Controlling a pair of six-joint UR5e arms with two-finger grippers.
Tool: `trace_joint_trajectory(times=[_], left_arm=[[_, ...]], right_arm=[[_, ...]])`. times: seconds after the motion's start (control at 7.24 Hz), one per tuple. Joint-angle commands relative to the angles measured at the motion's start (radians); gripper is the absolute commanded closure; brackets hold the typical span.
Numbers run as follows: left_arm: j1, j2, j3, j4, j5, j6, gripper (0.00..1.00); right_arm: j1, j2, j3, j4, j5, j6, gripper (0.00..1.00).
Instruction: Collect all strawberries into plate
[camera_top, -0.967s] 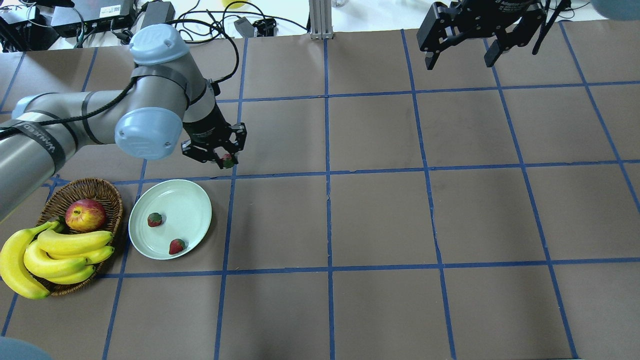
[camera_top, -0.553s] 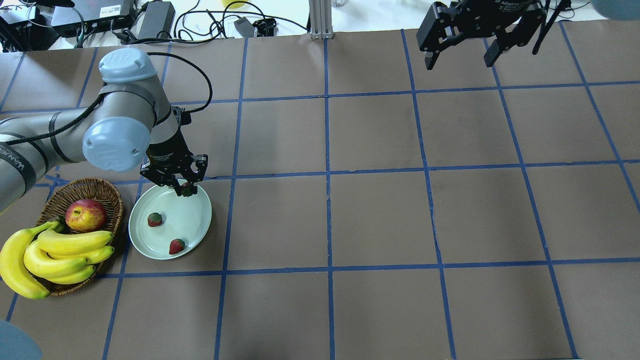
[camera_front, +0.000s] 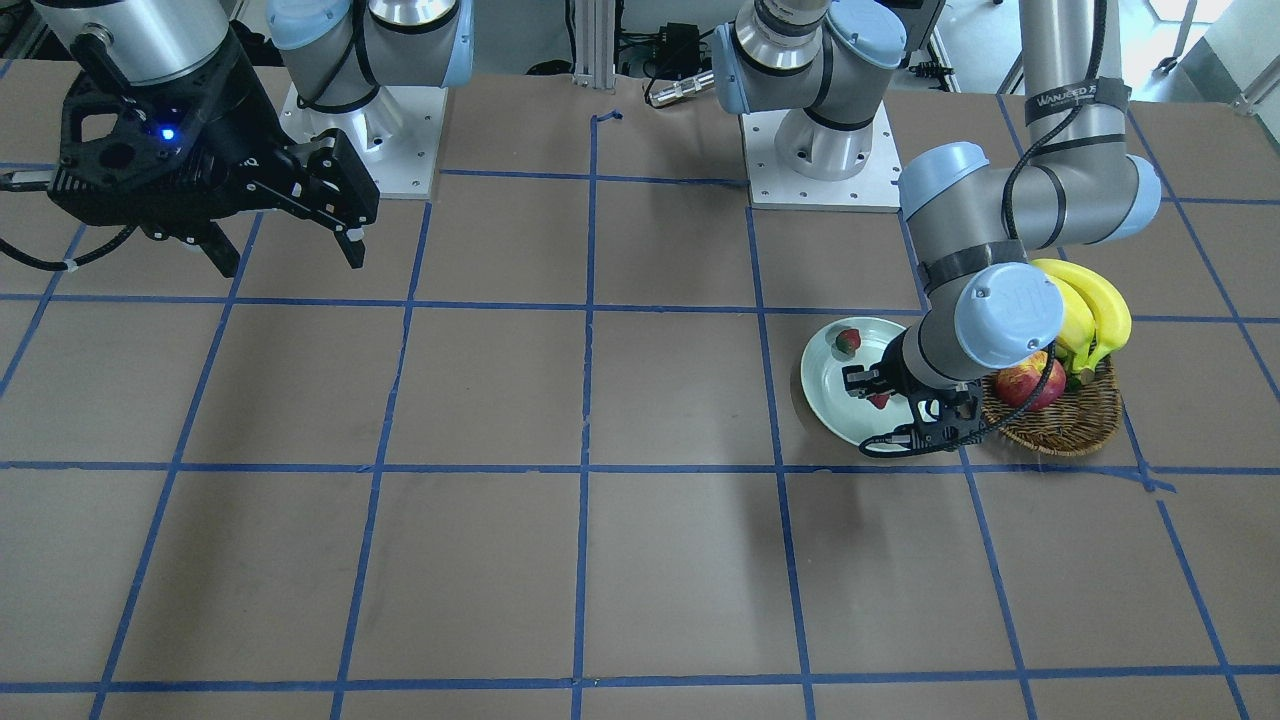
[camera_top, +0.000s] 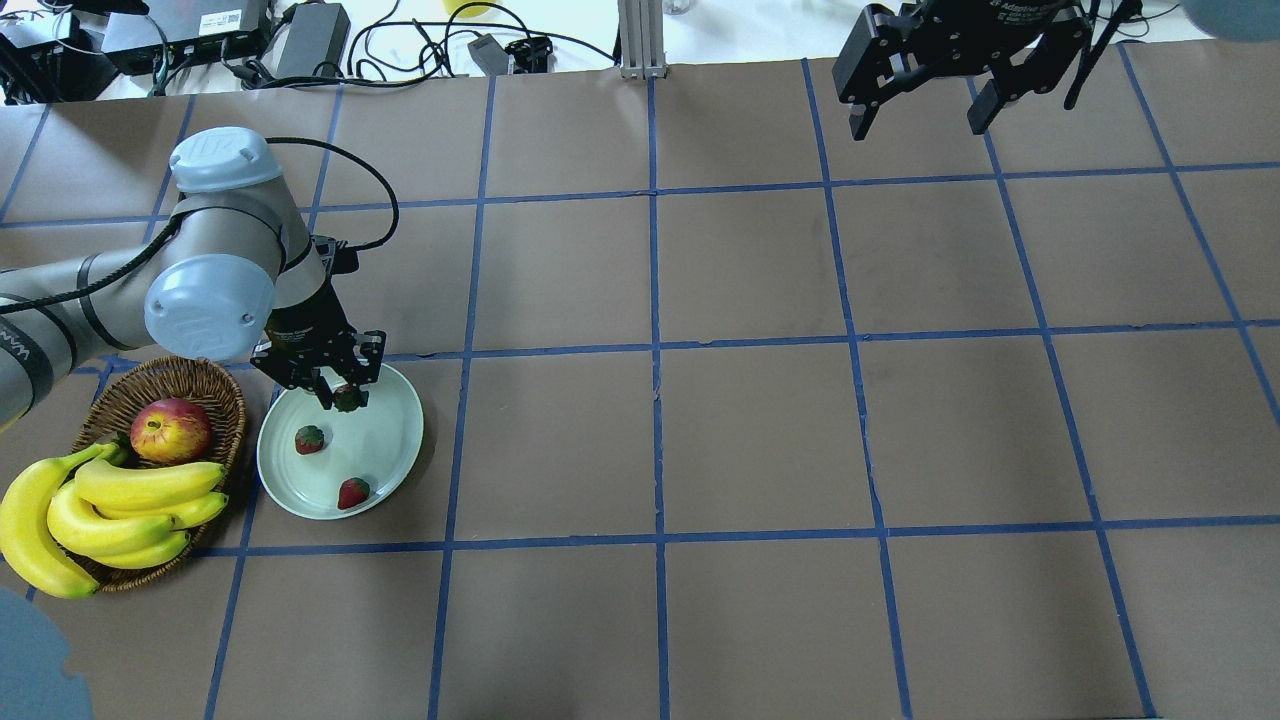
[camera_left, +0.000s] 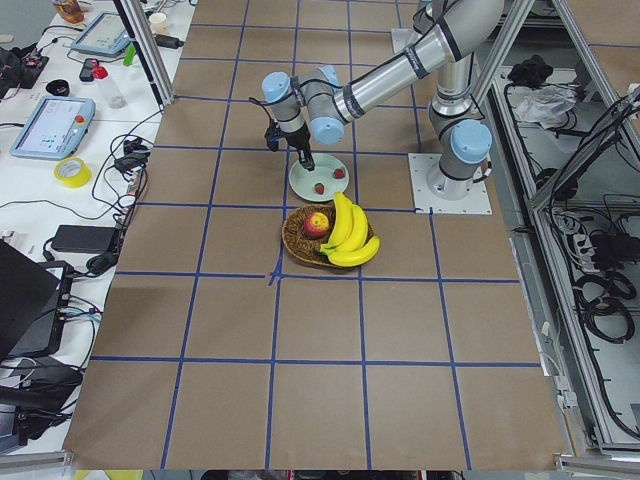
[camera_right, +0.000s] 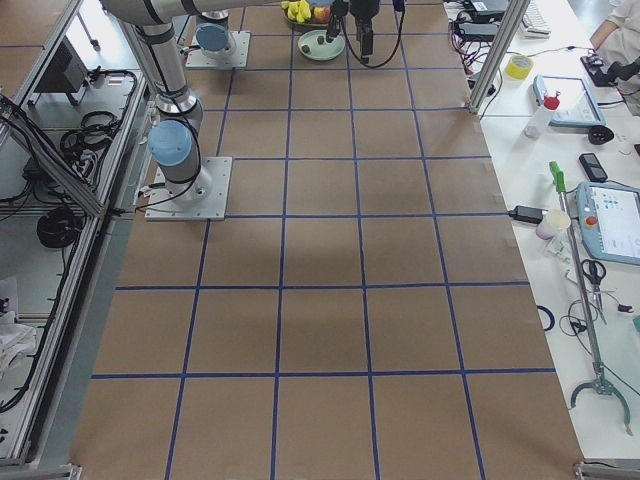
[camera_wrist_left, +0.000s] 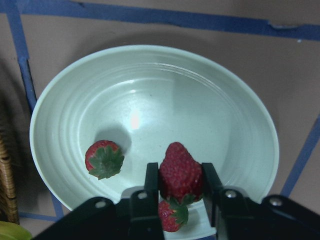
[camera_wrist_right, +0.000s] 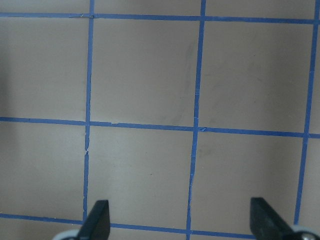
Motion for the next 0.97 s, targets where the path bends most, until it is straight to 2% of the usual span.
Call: trace_joint_trajectory(times=[0.0,0.28,0.55,0.83], left_arm=[[-0.002,0.029,0.092,-0.003,0.000,0.011,0.00],[-0.016,0.063,0.172,-0.020,-0.009,-0.003,0.00],[-0.027,0.120,0.192,-0.087,-0.154,-0.033,0.00],[-0.041,0.218,0.221,-0.176,-0.151,-0.017,0.00]], right_arm=[[0.000,0.001,0.000,0.000,0.000,0.000,0.00],[0.000,-0.001,0.000,0.000,0.000,0.000,0.00],[0.000,-0.003,0.000,0.000,0.001,0.000,0.00],[0.000,-0.003,0.000,0.000,0.002,0.000,0.00]])
